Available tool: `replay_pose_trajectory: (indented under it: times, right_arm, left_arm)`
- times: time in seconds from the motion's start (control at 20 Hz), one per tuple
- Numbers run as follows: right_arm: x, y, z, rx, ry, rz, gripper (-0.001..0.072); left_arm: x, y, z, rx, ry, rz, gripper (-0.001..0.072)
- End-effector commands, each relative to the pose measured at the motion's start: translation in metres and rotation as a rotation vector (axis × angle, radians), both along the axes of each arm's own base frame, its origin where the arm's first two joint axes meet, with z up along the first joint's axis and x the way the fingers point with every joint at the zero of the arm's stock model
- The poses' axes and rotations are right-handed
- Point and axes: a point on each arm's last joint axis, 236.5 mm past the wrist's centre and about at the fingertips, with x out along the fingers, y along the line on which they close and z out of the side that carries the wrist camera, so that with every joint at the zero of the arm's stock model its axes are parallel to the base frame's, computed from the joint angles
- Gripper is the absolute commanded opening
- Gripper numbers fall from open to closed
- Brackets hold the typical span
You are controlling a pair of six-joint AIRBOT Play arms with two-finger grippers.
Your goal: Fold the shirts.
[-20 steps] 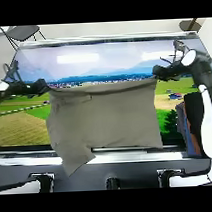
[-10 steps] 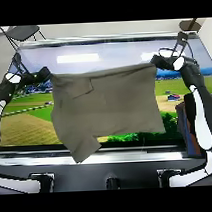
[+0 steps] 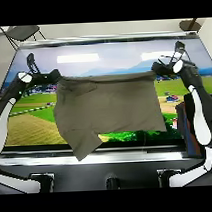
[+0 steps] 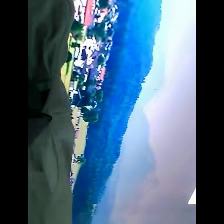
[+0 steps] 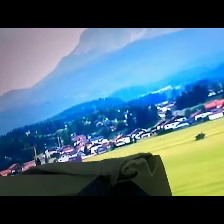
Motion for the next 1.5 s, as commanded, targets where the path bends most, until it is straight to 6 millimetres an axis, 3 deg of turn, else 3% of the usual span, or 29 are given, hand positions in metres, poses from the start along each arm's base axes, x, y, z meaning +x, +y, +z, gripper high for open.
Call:
replay_pose_trajectory:
  times: [0.0,0.15,0.25,0.5,0.85,0.9,0.95,1.0,1.05,1.1,1.15,1.3,1.45]
  right_arm:
    - [-0.034,-0.014,0.004,-0.075,0.116,0.076,0.0043]
    - [-0.104,-0.014,-0.029,-0.062,0.427,0.155,0.0043]
    - [-0.138,-0.008,-0.054,-0.038,0.597,0.201,0.0042]
    - [-0.158,-0.004,-0.094,-0.005,0.745,0.239,0.0042]
    - [-0.156,-0.005,-0.095,0.004,0.742,0.204,0.0043]
    - [-0.157,-0.005,-0.094,0.012,0.745,0.188,0.0063]
    - [-0.155,-0.003,-0.094,0.018,0.737,0.184,0.0238]
    - [-0.155,-0.003,-0.089,0.017,0.733,0.193,0.0444]
    - [-0.160,-0.004,-0.082,-0.005,0.737,0.228,0.0485]
    - [-0.168,-0.011,-0.072,-0.013,0.749,0.237,0.0485]
    - [-0.178,-0.019,-0.063,0.004,0.766,0.222,0.0485]
    - [-0.222,-0.033,-0.050,0.163,0.866,0.181,0.0483]
    - [-0.255,-0.033,-0.067,0.181,0.889,0.151,0.0485]
  left_arm:
    - [-0.051,0.003,-0.003,0.088,0.160,-0.131,0.0028]
    - [-0.120,0.005,-0.038,0.136,0.445,-0.269,0.0028]
    - [-0.148,0.003,-0.062,0.122,0.557,-0.301,0.0028]
    - [-0.180,0.000,-0.094,0.093,0.680,-0.321,0.0028]
    - [-0.182,0.000,-0.096,0.091,0.692,-0.325,0.0029]
    - [-0.182,0.000,-0.096,0.091,0.691,-0.326,0.0111]
    - [-0.182,0.000,-0.093,0.092,0.688,-0.328,0.0418]
    - [-0.181,0.002,-0.088,0.090,0.686,-0.329,0.0515]
    - [-0.180,0.007,-0.078,0.087,0.684,-0.327,0.0505]
    - [-0.180,0.015,-0.068,0.084,0.677,-0.323,0.0441]
    - [-0.186,0.024,-0.058,0.074,0.688,-0.313,0.0427]
    - [-0.230,0.034,-0.056,0.011,0.750,-0.296,0.0429]
    - [-0.307,0.014,-0.091,-0.059,0.836,-0.289,0.0429]
